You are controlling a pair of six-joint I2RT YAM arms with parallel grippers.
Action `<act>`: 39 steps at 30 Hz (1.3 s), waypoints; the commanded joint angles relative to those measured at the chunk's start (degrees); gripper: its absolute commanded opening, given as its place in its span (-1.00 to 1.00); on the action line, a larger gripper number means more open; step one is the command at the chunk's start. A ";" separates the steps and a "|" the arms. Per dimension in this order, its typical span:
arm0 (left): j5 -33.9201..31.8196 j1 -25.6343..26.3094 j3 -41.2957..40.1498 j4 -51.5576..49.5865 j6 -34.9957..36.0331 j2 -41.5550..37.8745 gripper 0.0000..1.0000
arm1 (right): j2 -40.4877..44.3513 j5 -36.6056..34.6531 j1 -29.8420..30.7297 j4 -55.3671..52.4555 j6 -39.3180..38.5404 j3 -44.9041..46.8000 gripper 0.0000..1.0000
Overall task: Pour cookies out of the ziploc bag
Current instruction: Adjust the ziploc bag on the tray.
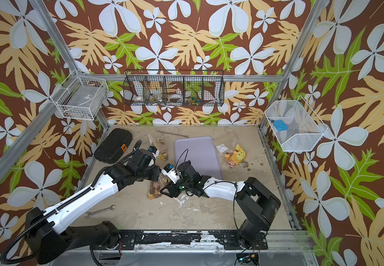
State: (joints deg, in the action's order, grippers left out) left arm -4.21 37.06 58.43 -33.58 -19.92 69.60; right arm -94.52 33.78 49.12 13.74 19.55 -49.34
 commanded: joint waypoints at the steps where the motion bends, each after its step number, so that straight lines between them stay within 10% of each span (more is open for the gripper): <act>1: -1.55 -0.49 -1.00 0.80 -0.78 -2.30 -0.04 | -1.07 -1.51 0.01 1.88 1.62 -0.66 -0.10; 10: -4.32 -2.01 -4.70 -2.62 -3.33 -9.68 0.77 | -3.38 -1.52 0.02 1.61 2.68 -2.54 -0.43; 31: 18.00 -27.74 -17.01 10.20 -8.70 -11.17 0.85 | -6.90 4.67 -0.33 -14.65 9.47 -18.89 -0.88; 35: 19.38 -28.00 -18.07 10.89 -8.91 -11.06 0.85 | -6.62 0.75 -0.26 -19.41 5.43 -18.87 -0.81; 39: 19.52 -27.98 -18.09 10.67 -8.25 -11.53 0.85 | -5.18 -3.33 -0.26 -20.71 2.34 -16.19 -0.21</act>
State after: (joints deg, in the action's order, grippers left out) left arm 13.93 9.26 40.38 -24.14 -28.36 58.30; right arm -100.62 33.80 48.73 -4.78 25.02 -66.63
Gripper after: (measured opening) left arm 0.924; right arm 0.370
